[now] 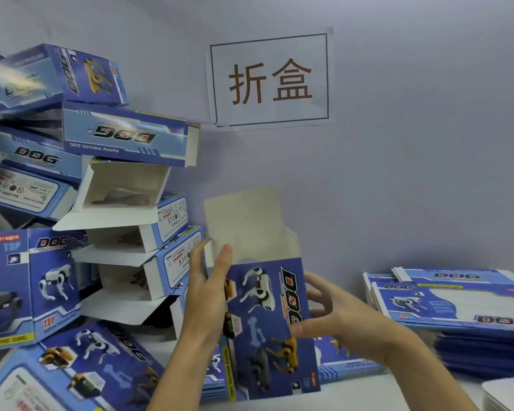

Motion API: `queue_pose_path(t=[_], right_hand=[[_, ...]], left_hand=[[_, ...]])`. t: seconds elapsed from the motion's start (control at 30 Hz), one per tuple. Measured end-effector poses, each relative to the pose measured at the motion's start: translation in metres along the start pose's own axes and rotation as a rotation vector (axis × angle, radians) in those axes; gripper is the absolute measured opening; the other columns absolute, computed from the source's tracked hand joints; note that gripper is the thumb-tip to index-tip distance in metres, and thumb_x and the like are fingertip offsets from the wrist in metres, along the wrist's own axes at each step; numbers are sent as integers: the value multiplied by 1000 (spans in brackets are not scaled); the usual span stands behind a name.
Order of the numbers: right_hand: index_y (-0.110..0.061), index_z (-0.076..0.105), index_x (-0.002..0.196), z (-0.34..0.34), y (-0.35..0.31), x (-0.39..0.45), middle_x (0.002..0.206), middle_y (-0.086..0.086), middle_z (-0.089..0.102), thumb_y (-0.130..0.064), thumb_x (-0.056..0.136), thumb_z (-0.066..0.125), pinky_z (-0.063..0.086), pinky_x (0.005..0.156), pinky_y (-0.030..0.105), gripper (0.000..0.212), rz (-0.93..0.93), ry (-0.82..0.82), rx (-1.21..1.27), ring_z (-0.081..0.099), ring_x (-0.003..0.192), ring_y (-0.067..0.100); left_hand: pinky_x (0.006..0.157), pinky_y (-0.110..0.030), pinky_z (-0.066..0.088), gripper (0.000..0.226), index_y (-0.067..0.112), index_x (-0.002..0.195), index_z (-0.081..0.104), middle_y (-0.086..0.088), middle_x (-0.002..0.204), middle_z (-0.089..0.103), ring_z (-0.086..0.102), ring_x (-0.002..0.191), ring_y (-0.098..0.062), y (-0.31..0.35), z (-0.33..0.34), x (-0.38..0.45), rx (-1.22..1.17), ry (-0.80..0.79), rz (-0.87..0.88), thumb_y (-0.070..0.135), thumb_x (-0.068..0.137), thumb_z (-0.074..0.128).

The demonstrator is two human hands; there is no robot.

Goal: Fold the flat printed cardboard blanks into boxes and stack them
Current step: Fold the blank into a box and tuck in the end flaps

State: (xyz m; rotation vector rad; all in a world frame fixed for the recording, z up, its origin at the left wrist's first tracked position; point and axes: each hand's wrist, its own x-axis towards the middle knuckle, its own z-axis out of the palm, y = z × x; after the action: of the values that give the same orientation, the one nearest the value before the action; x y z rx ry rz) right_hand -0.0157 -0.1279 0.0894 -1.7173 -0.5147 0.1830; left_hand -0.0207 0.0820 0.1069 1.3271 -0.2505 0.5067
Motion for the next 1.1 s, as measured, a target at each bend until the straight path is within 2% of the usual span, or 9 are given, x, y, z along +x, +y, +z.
queue_pose_path(t=[0.1, 0.17, 0.33, 0.4, 0.47, 0.6, 0.77, 0.9, 1.1], right_hand=[[-61, 41, 134, 5, 4, 4, 144, -3, 50, -29, 59, 89, 46, 105, 55, 94, -52, 84, 36, 59, 123, 28], [-69, 32, 134, 12, 4, 6, 143, -10, 49, -37, 58, 88, 47, 104, 54, 100, -153, 161, 84, 58, 124, 22], [-65, 36, 134, 28, 6, 12, 141, 3, 57, -51, 70, 83, 52, 97, 53, 81, -356, 353, 130, 63, 119, 29], [-64, 37, 133, 30, 13, 13, 139, 2, 58, -52, 71, 81, 52, 99, 50, 77, -379, 427, 83, 61, 121, 26], [-60, 33, 138, 31, 22, 14, 122, -9, 68, -44, 72, 78, 59, 89, 38, 82, -393, 458, 72, 68, 109, 16], [-41, 36, 136, 33, 33, 16, 102, -38, 65, -25, 78, 76, 55, 65, 13, 72, -450, 488, 73, 71, 89, 0], [-49, 46, 127, 32, 34, 18, 109, -32, 65, -35, 72, 78, 57, 71, 18, 66, -419, 491, 92, 70, 96, 6], [-59, 44, 124, 28, 35, 18, 127, -2, 64, -54, 69, 83, 56, 94, 48, 67, -335, 457, 102, 68, 109, 26], [-35, 51, 134, 20, 31, 19, 116, 12, 72, -58, 94, 36, 51, 93, 63, 49, -295, 403, 466, 69, 99, 44]], left_hand=[[69, -16, 53, 24, 47, 121, 53, 14, 120, 65, 66, 86, 1, -5, 4, -1, 19, 52, 88, 45, 97, 51], [71, -14, 50, 38, 42, 127, 50, 19, 120, 64, 64, 90, 3, -7, 9, -3, 54, 70, 149, 55, 91, 47], [84, -14, 50, 53, 41, 132, 43, 38, 112, 57, 57, 107, 11, -23, 26, -14, 138, 23, 204, 59, 83, 51], [78, -7, 49, 51, 36, 132, 43, 45, 109, 57, 56, 104, 18, -32, 30, -18, 135, 28, 235, 53, 85, 53], [72, 1, 45, 49, 35, 131, 40, 53, 103, 52, 53, 99, 26, -40, 31, -22, 123, 35, 235, 46, 86, 54], [73, -9, 52, 52, 42, 130, 45, 42, 110, 58, 58, 104, 14, -55, 27, -23, 119, 33, 164, 56, 81, 55], [83, -26, 56, 47, 33, 118, 61, 20, 120, 60, 58, 110, 1, -58, 23, -19, 242, 13, 128, 59, 79, 53], [66, -4, 46, 41, 26, 104, 60, 5, 106, 60, 57, 90, 13, -53, 21, -18, 242, -54, 101, 57, 83, 44], [44, -17, 39, 19, 19, 99, 57, -10, 79, 52, 48, 63, -17, -51, 21, -13, 111, -19, -41, 18, 105, 40]])
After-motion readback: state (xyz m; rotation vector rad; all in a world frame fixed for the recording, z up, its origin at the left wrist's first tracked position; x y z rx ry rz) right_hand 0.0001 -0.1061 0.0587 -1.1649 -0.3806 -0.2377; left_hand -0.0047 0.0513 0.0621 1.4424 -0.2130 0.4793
